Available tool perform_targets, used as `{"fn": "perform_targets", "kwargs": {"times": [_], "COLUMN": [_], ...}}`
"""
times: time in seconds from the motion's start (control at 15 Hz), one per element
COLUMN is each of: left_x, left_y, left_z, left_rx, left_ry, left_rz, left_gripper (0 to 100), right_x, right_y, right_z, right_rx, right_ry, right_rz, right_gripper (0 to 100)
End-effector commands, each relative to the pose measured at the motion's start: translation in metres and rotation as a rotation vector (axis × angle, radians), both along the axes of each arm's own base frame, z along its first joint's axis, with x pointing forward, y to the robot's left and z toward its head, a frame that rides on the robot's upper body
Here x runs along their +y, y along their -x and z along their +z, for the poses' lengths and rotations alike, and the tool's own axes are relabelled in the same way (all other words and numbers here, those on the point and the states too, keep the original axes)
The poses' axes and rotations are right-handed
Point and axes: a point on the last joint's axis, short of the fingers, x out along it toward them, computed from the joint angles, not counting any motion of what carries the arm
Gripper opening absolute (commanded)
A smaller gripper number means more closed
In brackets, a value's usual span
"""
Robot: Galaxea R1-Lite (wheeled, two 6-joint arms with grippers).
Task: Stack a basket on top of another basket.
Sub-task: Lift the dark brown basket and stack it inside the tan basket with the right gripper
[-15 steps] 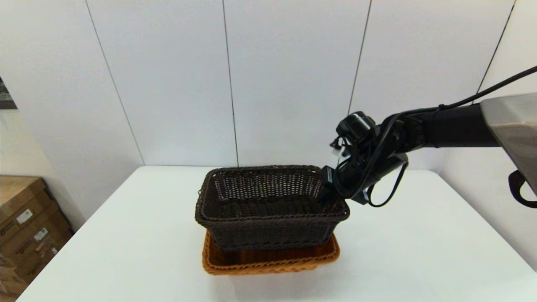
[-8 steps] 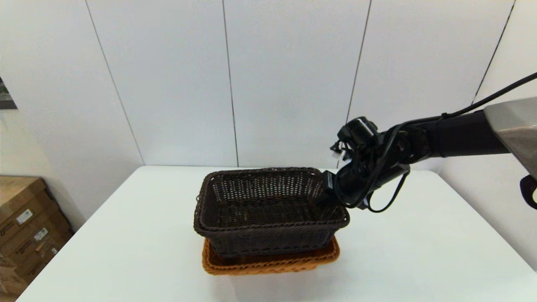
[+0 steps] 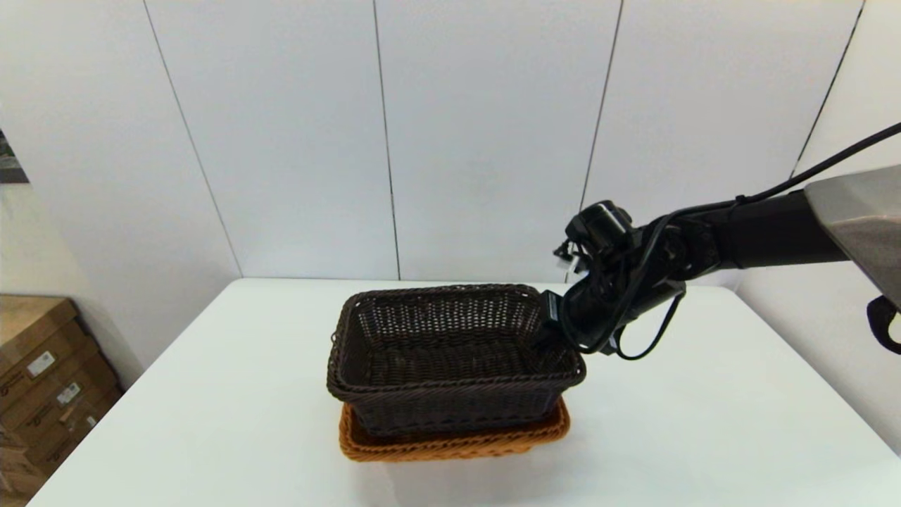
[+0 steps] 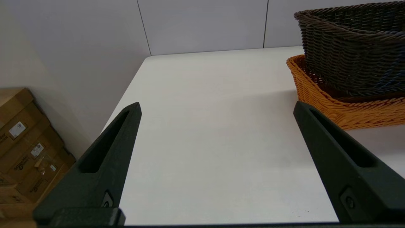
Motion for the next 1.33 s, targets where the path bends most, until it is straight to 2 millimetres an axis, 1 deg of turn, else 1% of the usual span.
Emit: {"fn": "perform_targets", "kwargs": {"times": [0.07, 0.47, 1.27, 1.33], "left_x": [0.0, 0.0, 0.0, 0.0], "left_y": [0.0, 0.0, 0.0, 0.0], "left_z": [0.0, 0.0, 0.0, 0.0], "left_rx": [-0.001, -0.001, -0.001, -0.001], "left_ry": [0.0, 0.0, 0.0, 0.0], "left_rz": [-0.001, -0.001, 0.001, -0.001], "left_gripper": [100, 100, 100, 100], "right_x": [0.004, 0.006, 0.0056, 0.0056], "right_y": [0.0, -0.0034, -0.0036, -0.0036], "right_z": [-0.0081, -0.0145, -0.0146, -0.0146], "right_rx": [0.022, 0.02, 0.012, 0.012], "right_ry": [0.007, 0.009, 0.027, 0.027], "right_rz": [0.007, 0.007, -0.004, -0.004], "right_gripper": [0, 0, 0, 100]}}
